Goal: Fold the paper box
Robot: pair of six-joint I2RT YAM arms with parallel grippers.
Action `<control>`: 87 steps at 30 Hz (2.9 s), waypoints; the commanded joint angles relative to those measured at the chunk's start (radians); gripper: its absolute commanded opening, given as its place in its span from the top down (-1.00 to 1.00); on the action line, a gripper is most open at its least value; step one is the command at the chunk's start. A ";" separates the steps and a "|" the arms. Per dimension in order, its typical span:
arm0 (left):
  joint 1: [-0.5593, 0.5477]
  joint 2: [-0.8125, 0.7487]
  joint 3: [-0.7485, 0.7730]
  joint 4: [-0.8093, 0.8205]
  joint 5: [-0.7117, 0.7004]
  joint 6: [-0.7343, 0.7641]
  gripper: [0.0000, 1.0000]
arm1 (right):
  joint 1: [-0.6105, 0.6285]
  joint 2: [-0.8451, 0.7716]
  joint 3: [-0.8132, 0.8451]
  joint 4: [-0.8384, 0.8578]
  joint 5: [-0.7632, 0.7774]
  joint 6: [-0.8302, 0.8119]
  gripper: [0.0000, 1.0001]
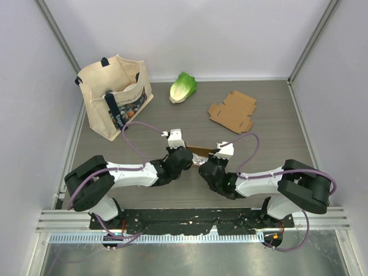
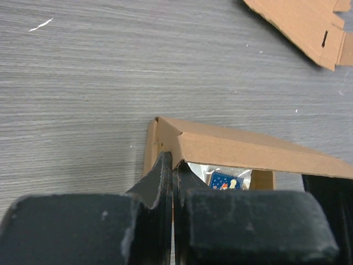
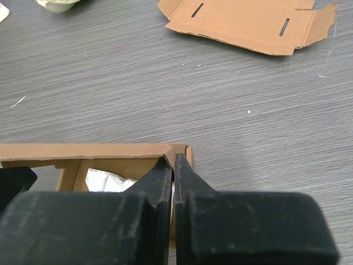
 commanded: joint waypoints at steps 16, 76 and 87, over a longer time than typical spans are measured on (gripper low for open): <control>-0.067 0.020 -0.130 -0.030 -0.026 0.100 1.00 | 0.021 -0.297 -0.066 -0.240 -0.170 0.018 0.47; 0.203 -0.082 0.036 -0.027 0.359 0.376 1.00 | -0.347 -0.141 0.263 -0.359 -0.870 -0.284 0.99; 0.111 -0.030 0.008 0.045 0.181 0.320 1.00 | -0.197 -0.112 0.162 -0.189 -0.523 -0.296 0.99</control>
